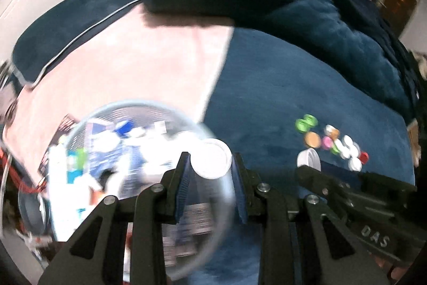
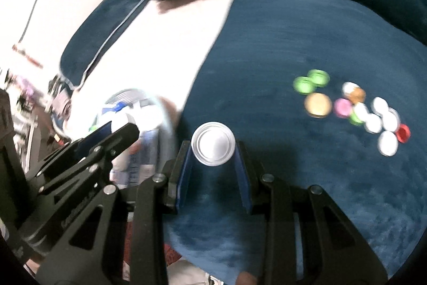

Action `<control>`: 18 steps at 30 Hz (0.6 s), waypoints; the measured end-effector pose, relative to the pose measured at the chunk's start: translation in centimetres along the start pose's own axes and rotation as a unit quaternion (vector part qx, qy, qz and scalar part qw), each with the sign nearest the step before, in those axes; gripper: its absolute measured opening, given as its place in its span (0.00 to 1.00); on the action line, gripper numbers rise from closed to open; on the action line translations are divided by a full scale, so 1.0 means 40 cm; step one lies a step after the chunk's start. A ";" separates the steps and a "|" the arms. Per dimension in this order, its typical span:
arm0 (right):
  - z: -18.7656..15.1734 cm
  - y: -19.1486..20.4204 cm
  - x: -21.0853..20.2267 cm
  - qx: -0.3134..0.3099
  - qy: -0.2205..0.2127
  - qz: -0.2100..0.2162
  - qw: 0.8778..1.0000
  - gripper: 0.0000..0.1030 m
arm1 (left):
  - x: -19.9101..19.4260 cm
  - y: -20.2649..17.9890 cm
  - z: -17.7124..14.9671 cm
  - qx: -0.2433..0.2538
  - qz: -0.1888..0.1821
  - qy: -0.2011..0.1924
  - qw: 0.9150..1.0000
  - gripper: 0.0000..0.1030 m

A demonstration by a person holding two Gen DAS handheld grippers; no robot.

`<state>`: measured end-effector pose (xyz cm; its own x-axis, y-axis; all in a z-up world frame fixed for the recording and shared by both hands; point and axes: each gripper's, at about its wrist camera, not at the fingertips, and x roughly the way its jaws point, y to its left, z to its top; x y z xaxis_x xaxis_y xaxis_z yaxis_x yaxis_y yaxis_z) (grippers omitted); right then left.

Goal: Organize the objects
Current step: 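Carry both held white caps over the blue mesh basket, then open the left gripper over the basket while the right gripper releases its cap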

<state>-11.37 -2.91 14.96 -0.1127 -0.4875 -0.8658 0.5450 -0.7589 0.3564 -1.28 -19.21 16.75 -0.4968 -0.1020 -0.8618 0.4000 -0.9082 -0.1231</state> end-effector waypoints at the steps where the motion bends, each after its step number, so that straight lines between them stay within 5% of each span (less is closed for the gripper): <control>1: -0.004 0.036 0.012 -0.013 0.004 0.005 1.000 0.32 | -0.004 0.034 -0.002 -0.012 0.005 -0.001 1.000 0.30; 9: -0.020 0.219 0.097 -0.077 0.029 0.025 0.996 0.32 | -0.037 0.270 -0.037 -0.088 0.032 -0.011 0.996 0.30; 18: -0.033 0.318 0.163 -0.094 0.048 0.044 0.993 0.32 | -0.037 0.384 -0.058 -0.119 0.044 -0.007 0.992 0.30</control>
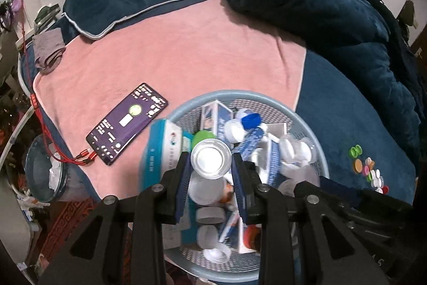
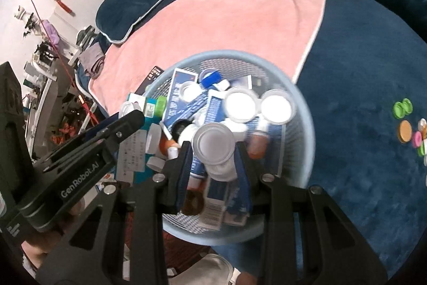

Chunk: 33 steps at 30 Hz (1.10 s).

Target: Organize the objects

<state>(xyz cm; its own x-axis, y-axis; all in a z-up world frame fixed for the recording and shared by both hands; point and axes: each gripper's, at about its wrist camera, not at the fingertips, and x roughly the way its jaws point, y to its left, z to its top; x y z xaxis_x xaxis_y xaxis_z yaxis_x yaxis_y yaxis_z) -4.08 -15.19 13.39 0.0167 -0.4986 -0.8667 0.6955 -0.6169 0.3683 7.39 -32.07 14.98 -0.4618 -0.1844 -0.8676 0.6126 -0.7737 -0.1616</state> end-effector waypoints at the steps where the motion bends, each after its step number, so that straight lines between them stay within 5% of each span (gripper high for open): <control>1: 0.001 0.007 0.009 -0.004 0.002 0.000 1.000 0.32 | 0.001 0.007 0.000 -0.002 0.001 0.001 1.000 0.30; 6: 0.001 0.030 0.028 -0.019 0.001 0.001 1.000 0.32 | 0.005 0.028 0.002 -0.008 0.007 0.001 1.000 0.33; 8: 0.002 0.036 0.030 -0.024 0.000 -0.003 1.000 0.33 | 0.002 0.029 0.002 -0.004 0.011 -0.002 1.000 0.62; 11: 0.002 0.041 0.031 -0.034 -0.003 -0.028 0.999 0.66 | -0.007 0.030 0.003 0.003 0.025 -0.011 1.000 0.88; 13: -0.001 0.039 0.031 -0.042 -0.008 -0.044 0.998 0.99 | -0.012 0.030 0.002 0.009 0.029 -0.013 0.999 0.92; 19: -0.008 0.035 0.039 -0.053 -0.001 -0.071 0.996 1.00 | -0.009 0.023 -0.006 0.037 0.062 -0.011 0.997 0.95; 33: -0.011 0.011 0.040 -0.030 0.007 -0.079 0.996 1.00 | -0.001 0.042 -0.006 0.025 0.070 -0.004 0.997 0.96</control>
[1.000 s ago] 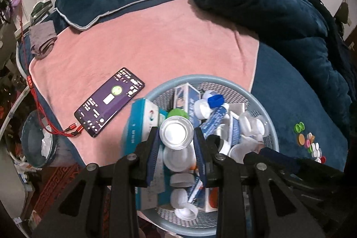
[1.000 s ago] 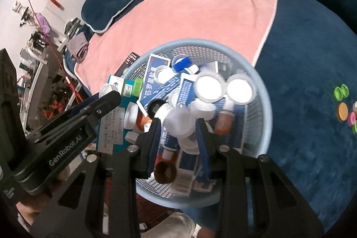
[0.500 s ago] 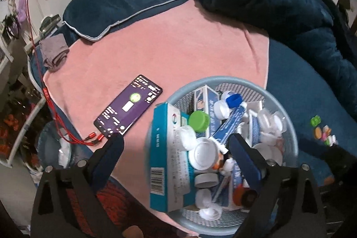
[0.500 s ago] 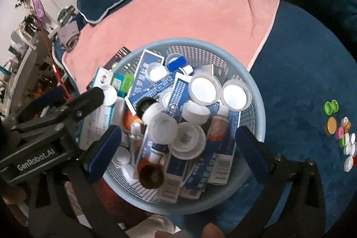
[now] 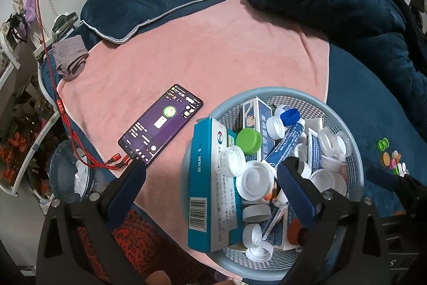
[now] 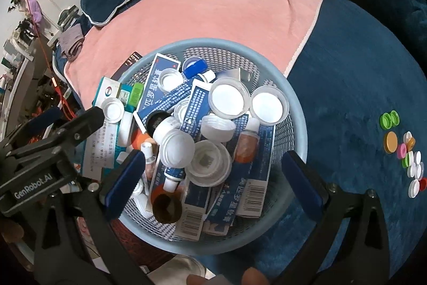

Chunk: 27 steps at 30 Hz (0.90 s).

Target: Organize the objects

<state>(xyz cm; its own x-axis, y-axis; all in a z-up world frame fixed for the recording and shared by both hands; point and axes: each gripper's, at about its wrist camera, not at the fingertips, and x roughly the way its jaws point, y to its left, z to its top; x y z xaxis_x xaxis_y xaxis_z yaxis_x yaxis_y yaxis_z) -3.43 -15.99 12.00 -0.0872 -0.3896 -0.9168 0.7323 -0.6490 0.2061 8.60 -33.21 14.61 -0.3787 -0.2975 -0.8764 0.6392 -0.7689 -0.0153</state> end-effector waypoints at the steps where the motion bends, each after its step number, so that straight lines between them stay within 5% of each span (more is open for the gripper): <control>1: 0.000 0.000 0.000 0.001 0.000 -0.001 1.000 1.00 | 0.001 0.001 0.000 0.000 0.000 0.000 1.000 0.97; 27: -0.004 -0.005 0.002 0.001 0.002 -0.011 1.000 1.00 | -0.007 0.005 -0.003 -0.001 0.001 -0.002 1.000 0.98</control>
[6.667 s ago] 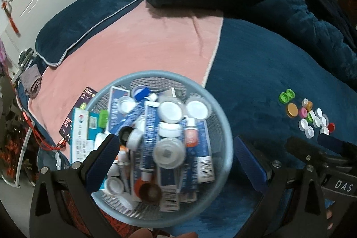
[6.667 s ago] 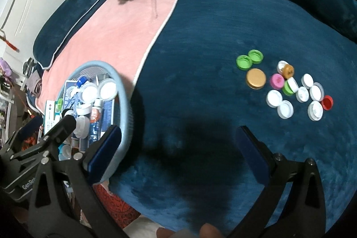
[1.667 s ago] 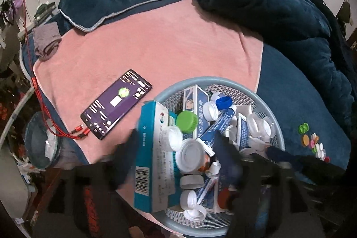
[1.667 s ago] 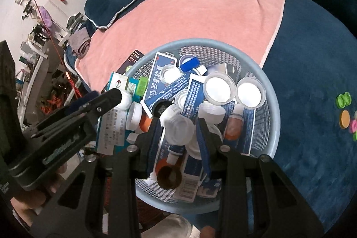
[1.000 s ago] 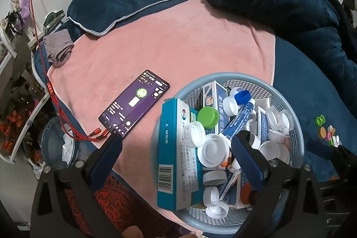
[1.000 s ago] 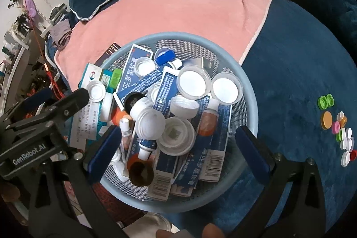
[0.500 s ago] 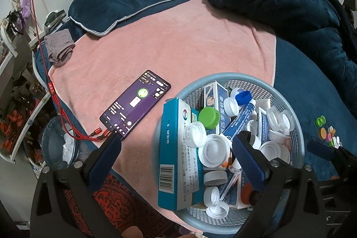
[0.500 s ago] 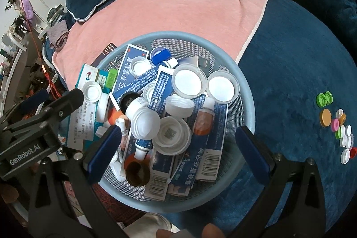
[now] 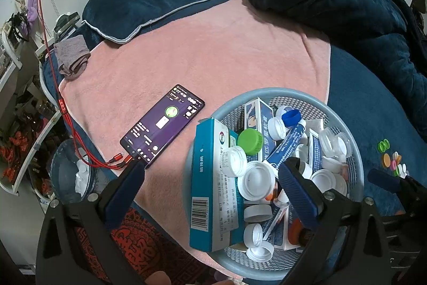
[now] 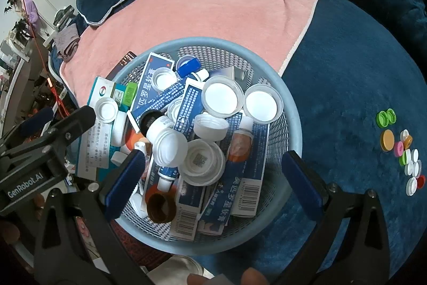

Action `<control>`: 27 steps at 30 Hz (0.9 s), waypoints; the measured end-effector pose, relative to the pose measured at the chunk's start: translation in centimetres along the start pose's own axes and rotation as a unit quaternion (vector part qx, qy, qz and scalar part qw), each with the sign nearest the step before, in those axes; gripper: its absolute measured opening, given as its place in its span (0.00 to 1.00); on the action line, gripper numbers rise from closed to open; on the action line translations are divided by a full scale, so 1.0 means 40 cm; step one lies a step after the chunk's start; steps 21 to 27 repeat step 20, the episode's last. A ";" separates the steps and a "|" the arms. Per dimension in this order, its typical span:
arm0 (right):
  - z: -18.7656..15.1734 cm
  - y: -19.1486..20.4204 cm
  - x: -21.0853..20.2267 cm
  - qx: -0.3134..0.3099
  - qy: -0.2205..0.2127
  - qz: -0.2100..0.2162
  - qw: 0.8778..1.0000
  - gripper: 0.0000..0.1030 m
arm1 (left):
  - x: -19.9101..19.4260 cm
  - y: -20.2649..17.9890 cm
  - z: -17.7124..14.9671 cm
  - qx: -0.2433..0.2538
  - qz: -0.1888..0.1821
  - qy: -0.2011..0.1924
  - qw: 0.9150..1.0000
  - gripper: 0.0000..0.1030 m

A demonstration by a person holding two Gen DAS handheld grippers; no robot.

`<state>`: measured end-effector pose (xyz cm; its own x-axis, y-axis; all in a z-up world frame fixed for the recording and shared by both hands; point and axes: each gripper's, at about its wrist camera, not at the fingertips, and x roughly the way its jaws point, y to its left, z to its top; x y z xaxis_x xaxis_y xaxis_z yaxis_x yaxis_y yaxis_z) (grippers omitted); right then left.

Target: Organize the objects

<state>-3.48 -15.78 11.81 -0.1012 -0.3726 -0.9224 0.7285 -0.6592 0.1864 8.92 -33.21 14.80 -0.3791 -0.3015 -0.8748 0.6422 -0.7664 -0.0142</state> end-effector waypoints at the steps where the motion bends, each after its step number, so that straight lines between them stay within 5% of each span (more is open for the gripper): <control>1: -0.001 -0.001 -0.001 0.000 0.000 -0.001 1.000 1.00 | 0.000 0.000 0.000 0.000 0.000 0.000 1.000 0.98; 13: -0.016 -0.026 -0.023 0.004 -0.004 0.004 1.000 1.00 | -0.012 -0.009 -0.008 -0.037 -0.025 0.008 0.999 0.98; 27: -0.033 -0.063 -0.052 0.013 -0.011 0.003 1.000 1.00 | -0.040 -0.072 -0.018 0.007 -0.012 -0.012 1.000 0.98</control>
